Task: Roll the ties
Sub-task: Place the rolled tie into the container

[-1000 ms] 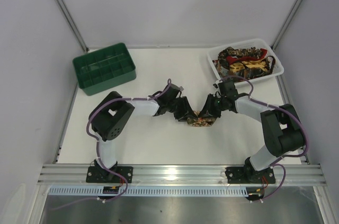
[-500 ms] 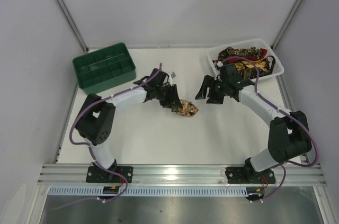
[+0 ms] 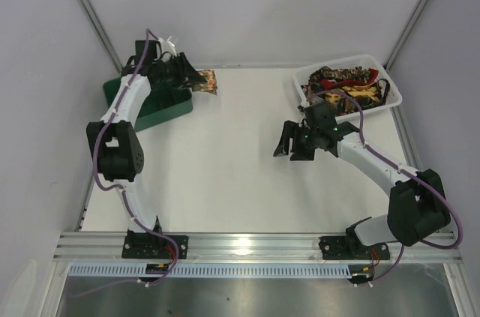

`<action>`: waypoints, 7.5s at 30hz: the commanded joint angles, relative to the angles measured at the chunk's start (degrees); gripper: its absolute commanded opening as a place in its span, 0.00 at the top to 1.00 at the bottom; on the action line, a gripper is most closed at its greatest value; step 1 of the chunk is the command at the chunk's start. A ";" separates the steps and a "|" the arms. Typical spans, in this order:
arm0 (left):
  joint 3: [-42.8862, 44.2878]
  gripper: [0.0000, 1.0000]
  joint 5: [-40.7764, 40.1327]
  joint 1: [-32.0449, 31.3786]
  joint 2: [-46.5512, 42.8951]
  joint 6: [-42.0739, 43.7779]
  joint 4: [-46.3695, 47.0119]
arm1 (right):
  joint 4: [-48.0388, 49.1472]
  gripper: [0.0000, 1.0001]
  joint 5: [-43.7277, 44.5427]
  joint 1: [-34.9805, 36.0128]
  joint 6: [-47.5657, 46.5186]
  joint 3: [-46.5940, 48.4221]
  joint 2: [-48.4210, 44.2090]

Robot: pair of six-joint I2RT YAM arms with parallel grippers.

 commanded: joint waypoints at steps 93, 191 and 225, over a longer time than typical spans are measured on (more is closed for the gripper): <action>20.00 1.00 -13.06 10.06 6.84 -8.87 -18.19 | 5.63 0.30 -1.08 1.66 2.77 -10.73 -2.70; 36.61 1.00 -37.57 9.62 28.98 -17.14 -42.44 | 14.86 0.30 -4.41 3.24 5.22 -16.09 0.20; 34.25 0.32 -47.06 8.04 26.01 -9.58 -38.23 | 15.92 0.30 -5.29 3.60 6.81 -17.68 0.90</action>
